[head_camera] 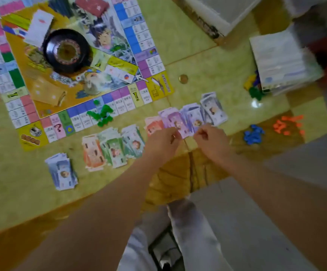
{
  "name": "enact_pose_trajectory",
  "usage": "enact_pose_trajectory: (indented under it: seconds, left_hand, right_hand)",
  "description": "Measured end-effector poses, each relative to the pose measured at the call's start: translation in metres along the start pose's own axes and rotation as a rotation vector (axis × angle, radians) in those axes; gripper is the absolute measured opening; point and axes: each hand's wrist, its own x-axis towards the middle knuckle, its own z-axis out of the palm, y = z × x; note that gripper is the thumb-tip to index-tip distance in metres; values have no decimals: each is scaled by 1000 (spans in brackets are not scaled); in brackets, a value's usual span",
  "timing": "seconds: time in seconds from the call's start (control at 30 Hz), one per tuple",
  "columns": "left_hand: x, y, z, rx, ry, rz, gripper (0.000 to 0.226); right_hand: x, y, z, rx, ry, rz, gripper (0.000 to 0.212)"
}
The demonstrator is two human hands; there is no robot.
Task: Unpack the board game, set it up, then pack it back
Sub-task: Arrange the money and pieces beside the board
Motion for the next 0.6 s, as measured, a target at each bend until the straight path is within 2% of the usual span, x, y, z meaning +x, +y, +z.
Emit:
enact_pose_trajectory:
  seconds: [0.1, 0.2, 0.3, 0.37, 0.47, 0.57, 0.6]
  left_hand:
    - [2, 24, 34, 86, -160, -26, 19]
    - [3, 37, 59, 177, -253, -54, 24]
    - [10, 46, 75, 289, -313, -89, 25]
    - [14, 50, 77, 332, -279, -78, 23]
    - [19, 63, 79, 311, -213, -28, 16]
    - [25, 80, 81, 292, -167, 35, 10]
    - [28, 87, 83, 279, -155, 54, 14]
  right_hand:
    - [-9, 45, -9, 41, -39, 82, 12]
    - [-17, 71, -9, 86, -36, 78, 25]
    - [-19, 83, -13, 160, -7, 52, 28]
    - [-17, 86, -18, 170, 57, 51, 25]
    - [-14, 101, -31, 146, 196, 153, 27]
    - [-15, 117, -43, 118, 312, 254, 41]
    - [-16, 122, -47, 103, 332, 289, 48]
